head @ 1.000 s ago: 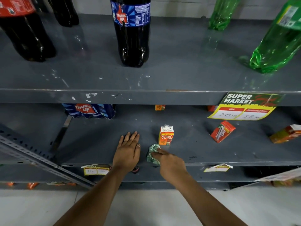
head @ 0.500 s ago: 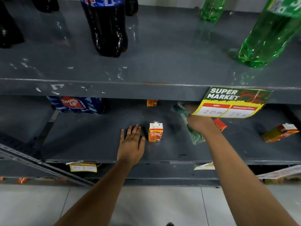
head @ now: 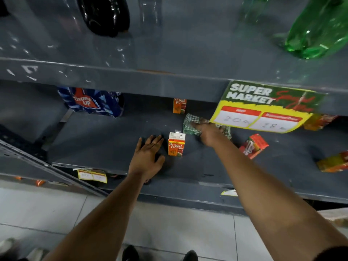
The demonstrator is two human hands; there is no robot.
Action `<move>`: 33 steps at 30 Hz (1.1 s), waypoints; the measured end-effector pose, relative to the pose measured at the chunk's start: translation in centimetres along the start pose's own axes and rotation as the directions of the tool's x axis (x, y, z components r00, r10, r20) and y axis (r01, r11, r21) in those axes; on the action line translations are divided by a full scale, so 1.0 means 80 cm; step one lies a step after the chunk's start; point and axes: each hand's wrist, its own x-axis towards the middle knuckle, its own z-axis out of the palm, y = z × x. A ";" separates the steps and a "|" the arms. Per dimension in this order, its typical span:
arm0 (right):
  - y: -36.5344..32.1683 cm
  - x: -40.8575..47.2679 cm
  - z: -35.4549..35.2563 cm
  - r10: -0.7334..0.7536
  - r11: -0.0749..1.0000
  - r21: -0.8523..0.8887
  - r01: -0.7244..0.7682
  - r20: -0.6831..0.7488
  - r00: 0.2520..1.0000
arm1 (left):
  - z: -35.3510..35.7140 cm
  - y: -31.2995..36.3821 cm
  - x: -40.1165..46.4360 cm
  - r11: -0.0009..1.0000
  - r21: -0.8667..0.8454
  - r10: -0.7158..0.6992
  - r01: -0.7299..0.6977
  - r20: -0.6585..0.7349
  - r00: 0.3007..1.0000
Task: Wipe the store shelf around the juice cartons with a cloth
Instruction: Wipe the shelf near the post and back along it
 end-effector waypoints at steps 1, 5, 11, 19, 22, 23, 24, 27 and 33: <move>-0.009 -0.005 0.001 -0.004 1.000 -0.020 0.005 0.062 0.998 | -0.002 -0.007 -0.001 1.000 0.003 -0.003 0.003 -0.003 1.000; -0.044 -0.024 0.023 -0.074 0.993 -0.072 0.094 0.243 0.967 | -0.007 -0.040 -0.009 0.999 0.030 -0.022 0.022 0.002 1.000; -0.053 -0.059 0.061 -0.103 0.990 -0.062 0.124 0.268 0.958 | 0.006 -0.060 -0.029 0.996 0.028 -0.087 0.086 0.022 0.996; -0.025 -0.081 0.081 -0.112 0.988 -0.064 0.142 0.346 0.932 | 0.020 -0.049 -0.027 0.982 0.114 -0.154 0.149 0.034 0.988; -0.009 -0.094 0.086 -0.139 0.980 -0.073 0.186 0.424 0.895 | 0.033 -0.046 -0.039 0.978 0.129 -0.174 0.165 0.065 0.983; -0.003 -0.097 0.084 -0.159 0.977 -0.058 0.204 0.433 0.887 | 0.037 -0.044 -0.041 0.979 0.128 -0.171 0.161 0.070 0.983; 0.004 -0.099 0.082 -0.177 0.976 -0.036 0.214 0.436 0.883 | 0.040 -0.043 -0.042 0.981 0.118 -0.166 0.157 0.074 0.983; 0.037 -0.110 0.070 -0.201 0.979 0.051 0.200 0.444 0.873 | 0.050 -0.022 -0.047 0.988 0.066 -0.143 0.138 0.087 0.986; 0.080 -0.146 0.028 -0.208 0.978 0.128 0.167 0.478 0.853 | 0.053 0.003 -0.053 0.998 0.035 -0.061 0.057 0.126 0.990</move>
